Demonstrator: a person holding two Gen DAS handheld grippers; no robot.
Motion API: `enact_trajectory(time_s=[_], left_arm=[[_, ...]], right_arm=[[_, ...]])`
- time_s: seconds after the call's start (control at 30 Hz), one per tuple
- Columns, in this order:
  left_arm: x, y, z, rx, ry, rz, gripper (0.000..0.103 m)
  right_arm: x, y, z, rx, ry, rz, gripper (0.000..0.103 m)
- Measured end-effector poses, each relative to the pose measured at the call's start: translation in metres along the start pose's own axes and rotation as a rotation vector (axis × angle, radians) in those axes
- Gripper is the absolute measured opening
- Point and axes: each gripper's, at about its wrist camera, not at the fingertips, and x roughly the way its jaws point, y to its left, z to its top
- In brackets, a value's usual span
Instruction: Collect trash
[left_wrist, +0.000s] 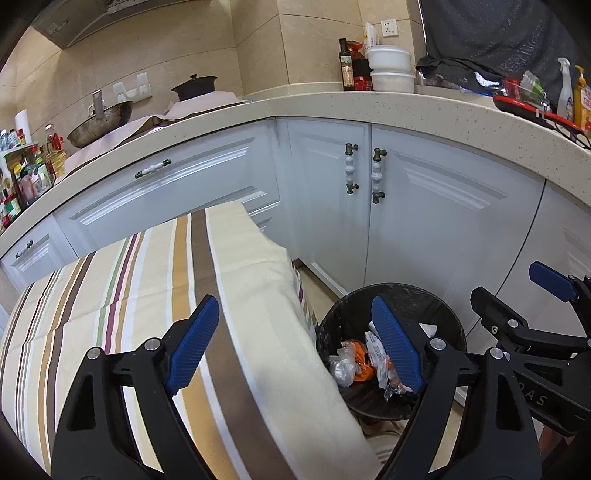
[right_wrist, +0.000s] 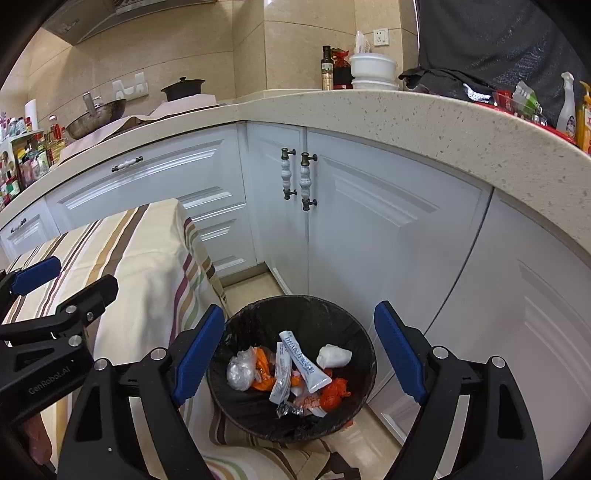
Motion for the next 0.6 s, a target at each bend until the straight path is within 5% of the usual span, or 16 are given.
enact_trajectory(time_s=[0.6], left_arm=[[-0.077,0.037,-0.030,-0.054,-0.108,-0.036,0.091]], right_arm=[[-0.068,0.034,-0.022,-0.072,-0.063,-0.018,0.084]])
